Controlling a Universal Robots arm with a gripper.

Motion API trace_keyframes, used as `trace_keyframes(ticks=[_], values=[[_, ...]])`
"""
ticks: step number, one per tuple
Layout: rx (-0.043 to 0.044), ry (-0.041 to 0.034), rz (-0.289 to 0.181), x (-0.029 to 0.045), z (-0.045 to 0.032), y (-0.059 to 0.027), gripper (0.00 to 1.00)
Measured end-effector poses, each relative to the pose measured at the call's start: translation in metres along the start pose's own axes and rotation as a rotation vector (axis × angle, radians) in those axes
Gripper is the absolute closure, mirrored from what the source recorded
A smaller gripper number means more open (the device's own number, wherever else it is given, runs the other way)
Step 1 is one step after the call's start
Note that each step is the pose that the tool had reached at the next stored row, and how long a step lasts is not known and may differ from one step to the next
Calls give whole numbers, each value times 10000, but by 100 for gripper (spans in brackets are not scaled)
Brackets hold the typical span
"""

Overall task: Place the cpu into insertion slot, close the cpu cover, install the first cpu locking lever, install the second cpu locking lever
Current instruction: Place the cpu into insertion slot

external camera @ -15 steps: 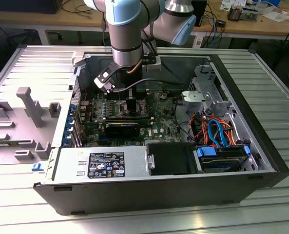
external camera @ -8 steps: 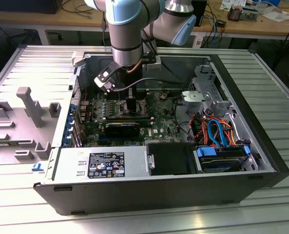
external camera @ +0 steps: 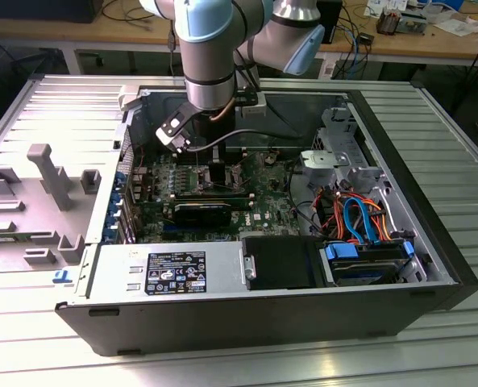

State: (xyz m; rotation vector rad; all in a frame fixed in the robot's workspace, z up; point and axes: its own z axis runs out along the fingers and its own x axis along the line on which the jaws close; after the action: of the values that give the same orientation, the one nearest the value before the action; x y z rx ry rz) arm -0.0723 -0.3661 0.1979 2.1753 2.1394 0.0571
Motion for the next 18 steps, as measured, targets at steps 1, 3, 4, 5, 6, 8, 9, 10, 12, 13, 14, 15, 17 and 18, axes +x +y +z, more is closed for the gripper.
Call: trace_keyframes(ticks=[1,3,4,5,6,8,9,10,12,13,14,15,17,18], values=[[-2,-15,-3,0,0,1,38],[-2,-24,-3,0,-3,1,38],[-2,-26,-3,1,-4,0,38],[-2,-25,-2,4,-4,0,38],[-2,-26,-3,6,-4,0,38],[1,-22,-2,10,-4,0,38],[4,-20,-3,11,-4,0,38],[4,-18,-3,11,-4,0,38],[6,-16,-2,12,-2,0,38],[5,-14,-1,12,1,0,38],[6,-12,-1,12,4,-1,38],[6,-14,-2,12,5,-1,38],[6,-14,-2,12,6,-1,38],[5,-14,-2,12,7,-1,38]])
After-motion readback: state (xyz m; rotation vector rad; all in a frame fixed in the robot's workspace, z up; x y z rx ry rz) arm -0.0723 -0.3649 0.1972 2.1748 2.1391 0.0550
